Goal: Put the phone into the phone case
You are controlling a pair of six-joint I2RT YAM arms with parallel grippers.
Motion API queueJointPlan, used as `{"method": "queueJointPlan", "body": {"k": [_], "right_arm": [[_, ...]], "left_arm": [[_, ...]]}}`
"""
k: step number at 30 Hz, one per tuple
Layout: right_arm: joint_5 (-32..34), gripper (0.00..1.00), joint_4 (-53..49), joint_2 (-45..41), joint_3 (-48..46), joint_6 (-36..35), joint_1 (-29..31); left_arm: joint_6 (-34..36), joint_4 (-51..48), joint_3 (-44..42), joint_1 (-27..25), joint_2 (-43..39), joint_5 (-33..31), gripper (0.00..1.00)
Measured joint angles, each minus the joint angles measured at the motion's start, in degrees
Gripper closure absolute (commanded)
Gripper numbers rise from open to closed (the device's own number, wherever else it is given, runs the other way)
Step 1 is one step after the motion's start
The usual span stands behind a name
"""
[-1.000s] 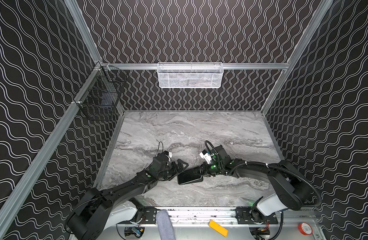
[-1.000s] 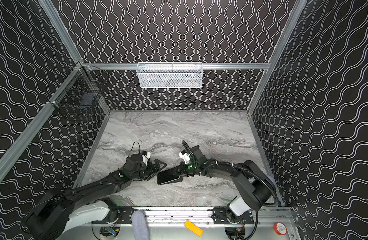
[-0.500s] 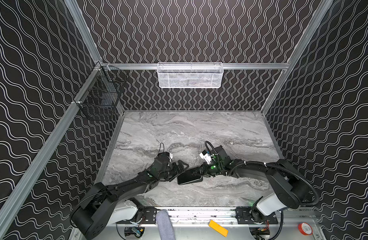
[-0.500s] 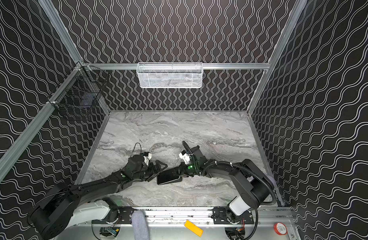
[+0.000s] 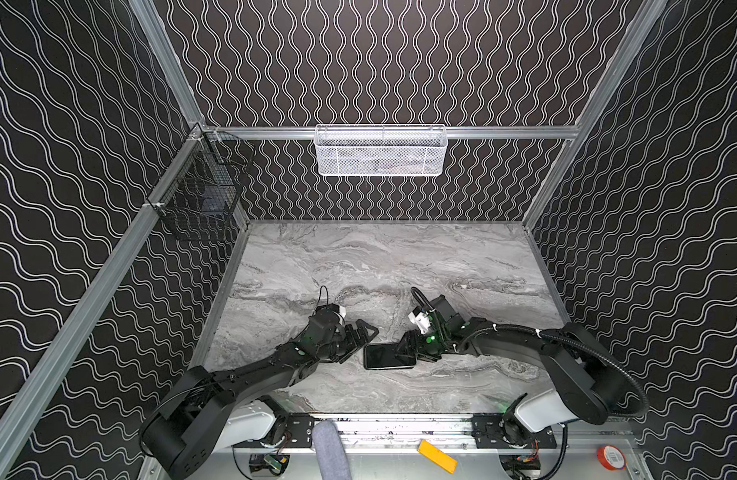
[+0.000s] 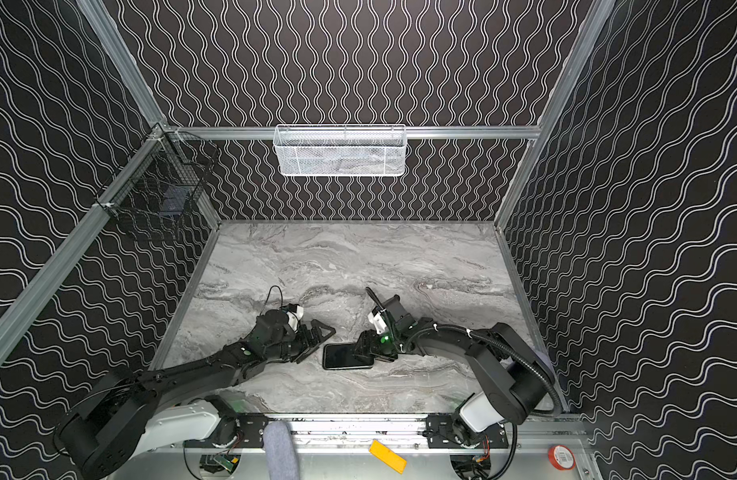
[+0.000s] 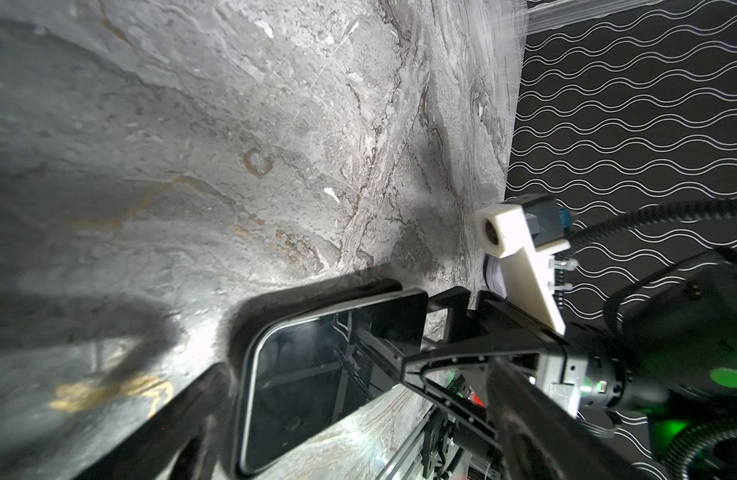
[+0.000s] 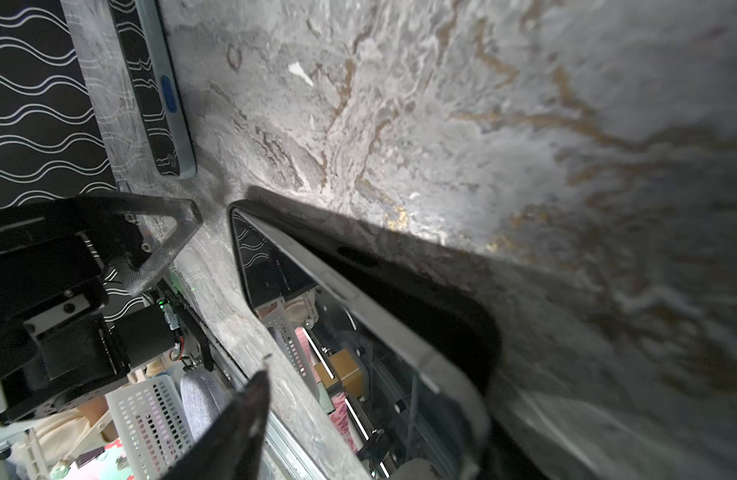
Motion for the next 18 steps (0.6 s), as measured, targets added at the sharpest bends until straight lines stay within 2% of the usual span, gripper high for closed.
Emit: {"method": "queueJointPlan", "body": {"k": [11, 18], "right_arm": [[2.82, 0.12, -2.78, -2.03, 0.28, -0.87, 0.07], [9.22, 0.05, -8.68, -5.86, 0.72, -1.95, 0.09]], "left_arm": [[0.0, -1.16, 0.11, 0.0, -1.51, -0.04, 0.02], [0.0, -1.18, 0.11, 0.0, -1.53, -0.02, 0.02]]}}
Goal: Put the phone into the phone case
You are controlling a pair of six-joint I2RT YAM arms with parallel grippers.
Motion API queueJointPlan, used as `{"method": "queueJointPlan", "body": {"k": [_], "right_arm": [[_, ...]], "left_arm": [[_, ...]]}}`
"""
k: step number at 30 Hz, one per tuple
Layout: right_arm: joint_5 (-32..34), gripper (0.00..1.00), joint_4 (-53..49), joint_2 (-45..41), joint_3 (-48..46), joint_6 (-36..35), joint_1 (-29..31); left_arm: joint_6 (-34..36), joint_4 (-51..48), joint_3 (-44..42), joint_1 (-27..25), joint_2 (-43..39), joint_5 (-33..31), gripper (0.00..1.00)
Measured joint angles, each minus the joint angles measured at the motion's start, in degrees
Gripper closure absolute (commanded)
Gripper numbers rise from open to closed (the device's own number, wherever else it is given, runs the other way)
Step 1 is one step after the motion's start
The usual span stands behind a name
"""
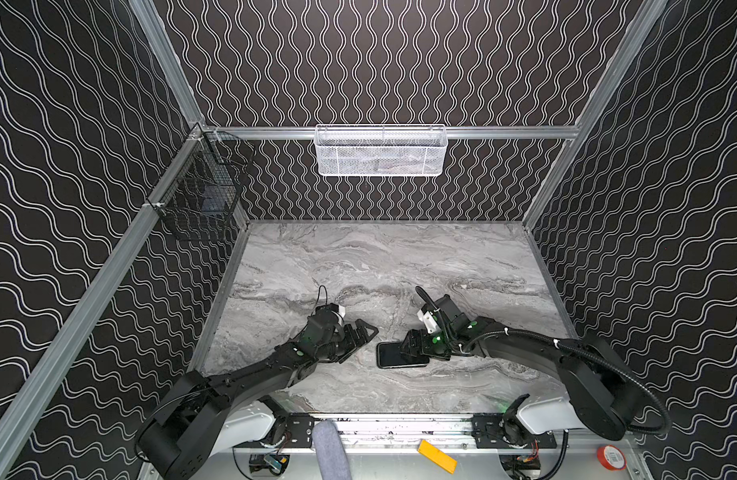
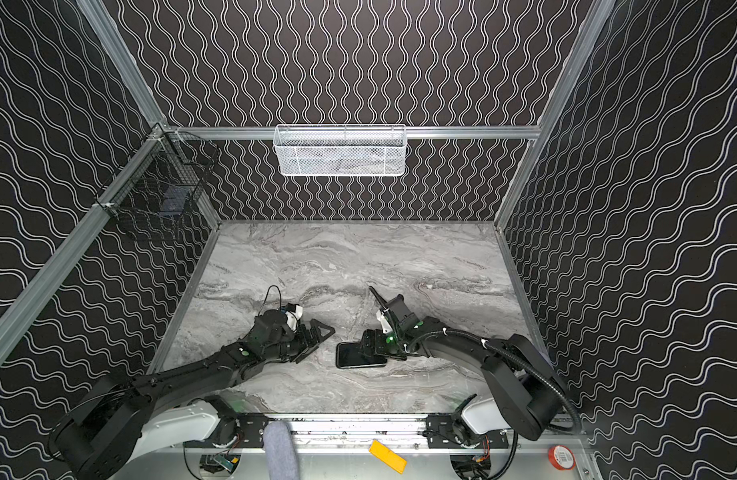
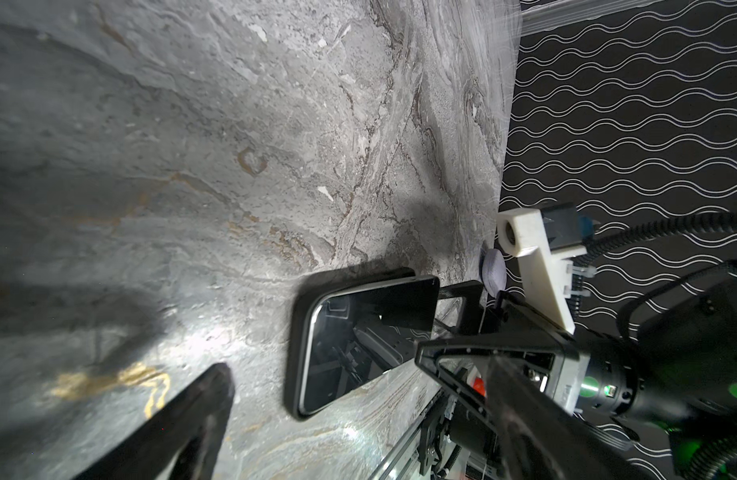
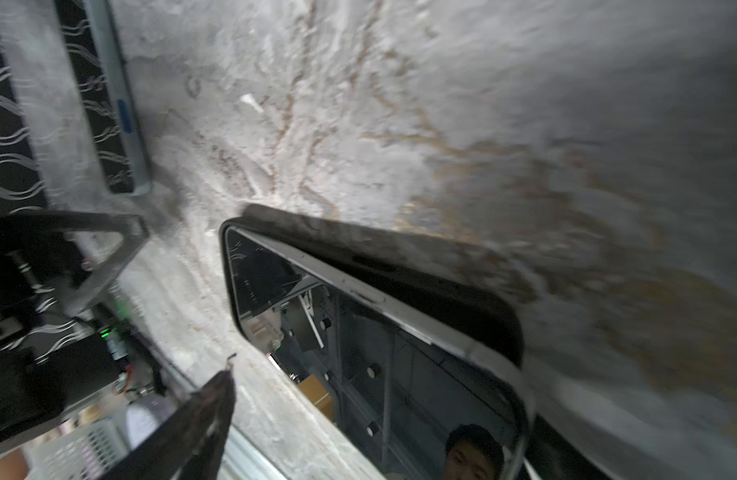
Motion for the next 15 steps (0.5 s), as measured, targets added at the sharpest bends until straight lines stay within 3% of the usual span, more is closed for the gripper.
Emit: {"method": "queueJointPlan", "body": {"k": [15], "right_arm": [[5.92, 0.01, -5.95, -0.37, 2.25, -1.95, 0.7]], "left_arm": [[0.0, 0.04, -0.17, 0.0, 0.17, 0.2, 0.02]]}}
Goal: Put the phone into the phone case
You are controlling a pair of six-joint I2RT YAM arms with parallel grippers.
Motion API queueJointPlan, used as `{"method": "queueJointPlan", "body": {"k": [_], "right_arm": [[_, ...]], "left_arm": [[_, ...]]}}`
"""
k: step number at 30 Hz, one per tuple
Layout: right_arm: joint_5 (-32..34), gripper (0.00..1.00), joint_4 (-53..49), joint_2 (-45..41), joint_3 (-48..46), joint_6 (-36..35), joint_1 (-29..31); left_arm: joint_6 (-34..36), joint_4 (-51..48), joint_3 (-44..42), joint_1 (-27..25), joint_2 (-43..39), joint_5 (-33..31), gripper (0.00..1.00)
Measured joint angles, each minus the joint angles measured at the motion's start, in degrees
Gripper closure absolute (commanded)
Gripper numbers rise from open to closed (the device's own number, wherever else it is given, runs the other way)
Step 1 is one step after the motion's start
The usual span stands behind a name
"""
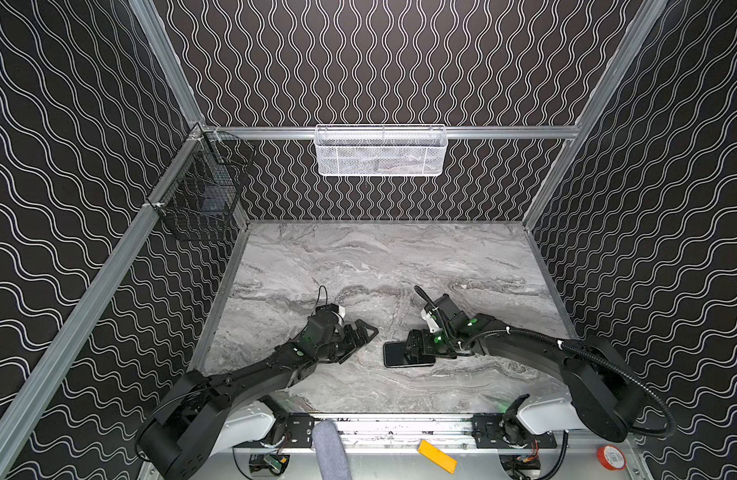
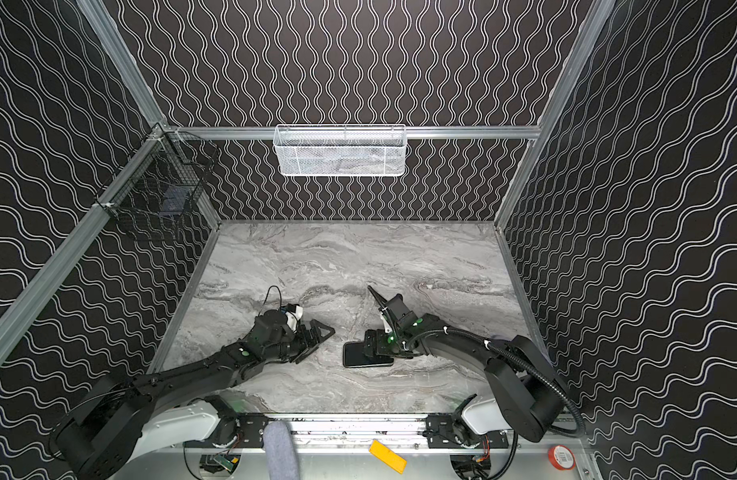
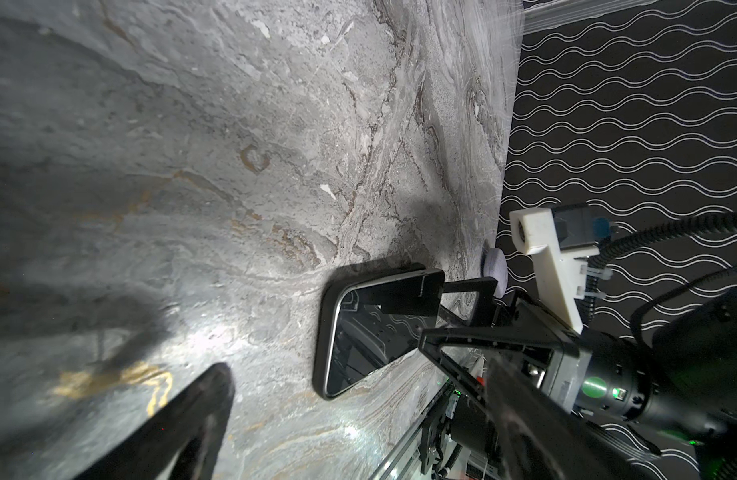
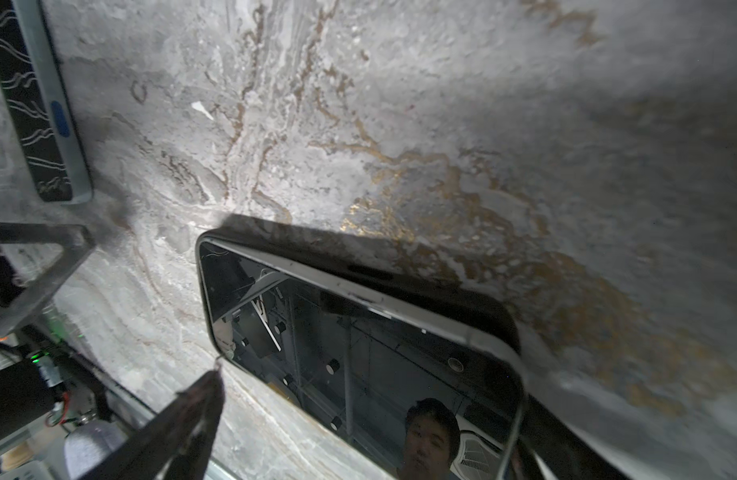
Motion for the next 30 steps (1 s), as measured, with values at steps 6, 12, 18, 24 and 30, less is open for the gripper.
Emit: {"method": "queueJointPlan", "body": {"k": [6, 12, 18, 24, 30], "right_arm": [[2.01, 0.01, -2.82, -3.04, 1.68, -0.63, 0.11], [4.22, 0.01, -5.25, -2.91, 2.51, -1.03, 0.09], [5.35, 0.08, -5.27, -5.64, -0.02, 0.61, 0.04], [3.85, 0.05, -2.58, -4.72, -3.93, 2.6, 0.04], [0.09, 0.01, 4.81, -3.54, -5.73, 2.99, -0.07]], "left_arm": [[0.0, 0.07, 0.02, 0.0, 0.79, 0.33, 0.02], [0.0, 0.13, 0.07, -0.02, 0.98, 0.5, 0.02], [0.0, 1.4, 0.74, -1.22, 2.34, 1.42, 0.02], [-0.22, 4.31, 0.76, -3.13, 4.85, 1.99, 0.02], [-0.26, 6.43, 0.74, -4.0, 6.73, 2.36, 0.01]]}}
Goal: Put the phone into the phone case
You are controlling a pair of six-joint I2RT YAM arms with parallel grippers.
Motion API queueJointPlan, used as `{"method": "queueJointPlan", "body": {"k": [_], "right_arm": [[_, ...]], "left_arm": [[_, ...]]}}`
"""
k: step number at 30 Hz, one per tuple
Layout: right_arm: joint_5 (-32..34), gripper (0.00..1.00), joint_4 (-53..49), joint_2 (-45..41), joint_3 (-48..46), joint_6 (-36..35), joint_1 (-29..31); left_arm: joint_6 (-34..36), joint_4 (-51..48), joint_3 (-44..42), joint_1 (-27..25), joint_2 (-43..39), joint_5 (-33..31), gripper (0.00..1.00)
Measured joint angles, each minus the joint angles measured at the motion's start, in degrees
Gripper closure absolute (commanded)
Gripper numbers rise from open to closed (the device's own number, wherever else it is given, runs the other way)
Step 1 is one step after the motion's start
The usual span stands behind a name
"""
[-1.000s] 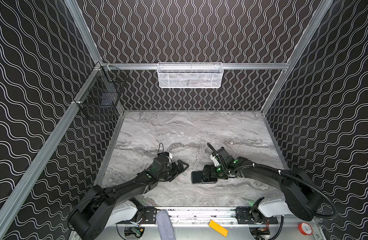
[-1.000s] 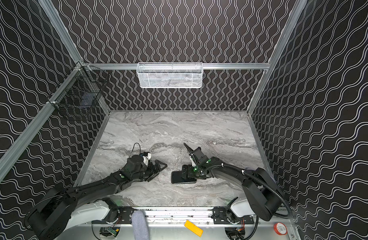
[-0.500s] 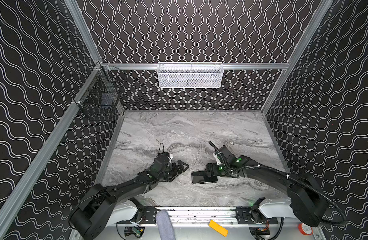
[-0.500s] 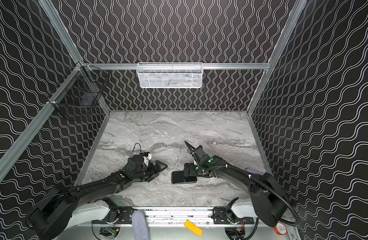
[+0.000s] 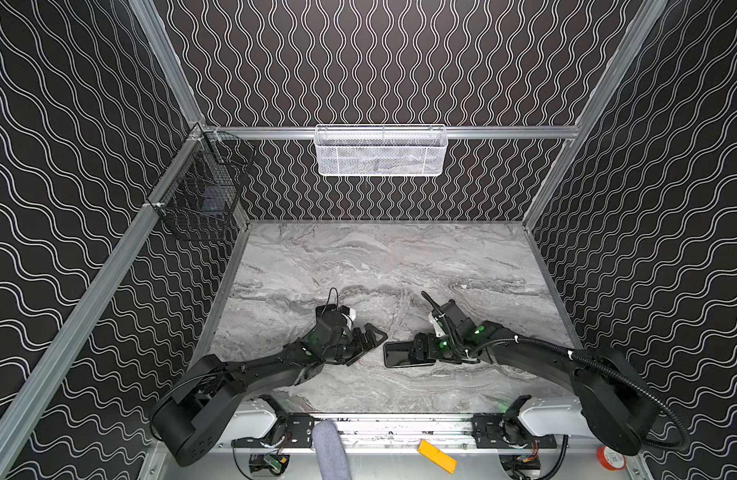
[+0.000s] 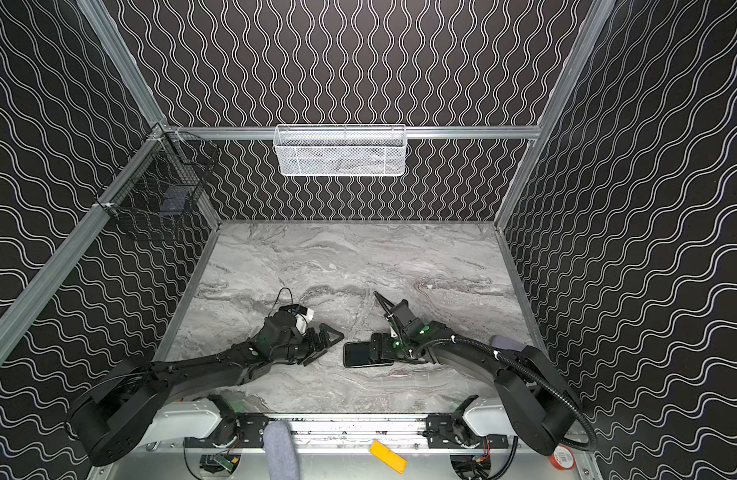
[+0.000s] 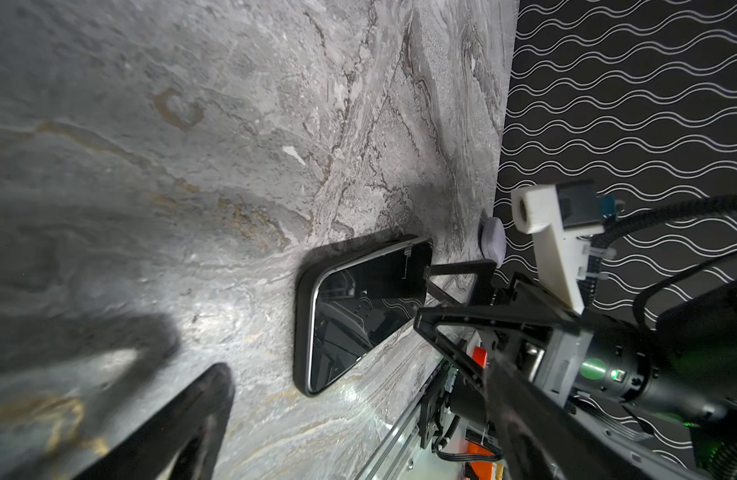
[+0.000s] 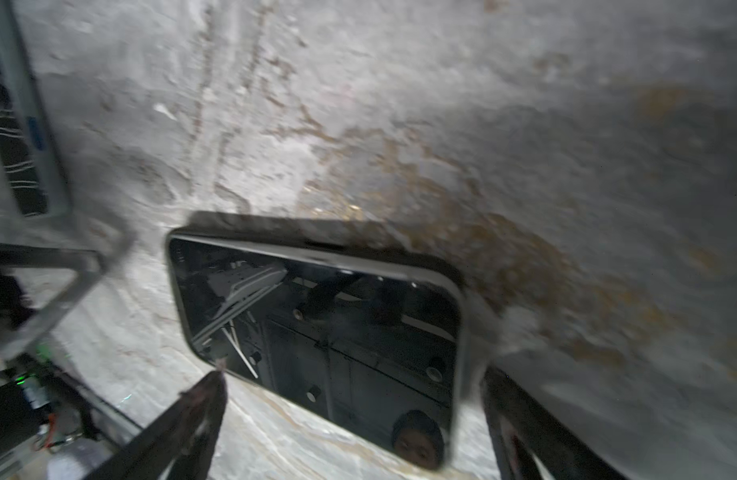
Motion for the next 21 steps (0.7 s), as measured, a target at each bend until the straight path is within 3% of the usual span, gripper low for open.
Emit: {"method": "queueJointPlan", "body": {"k": [9, 15, 21], "right_arm": [[-5.09, 0.02, 8.98, 0.33, -2.78, -0.39, -0.02], [-5.05, 0.02, 10.8, -0.26, -4.17, -0.02, -0.15], [-3.87, 0.02, 14.67, 0.55, -5.53, 0.66, -0.33]], "left_arm": [[-2.21, 9.7, -1.27, -0.66, 8.09, 3.98, 0.02], [-4.61, 20.35, -3.78, -0.66, 12.04, 5.03, 0.08], [-5.07, 22.69, -4.02, -0.68, 13.2, 4.9, 0.11]]}}
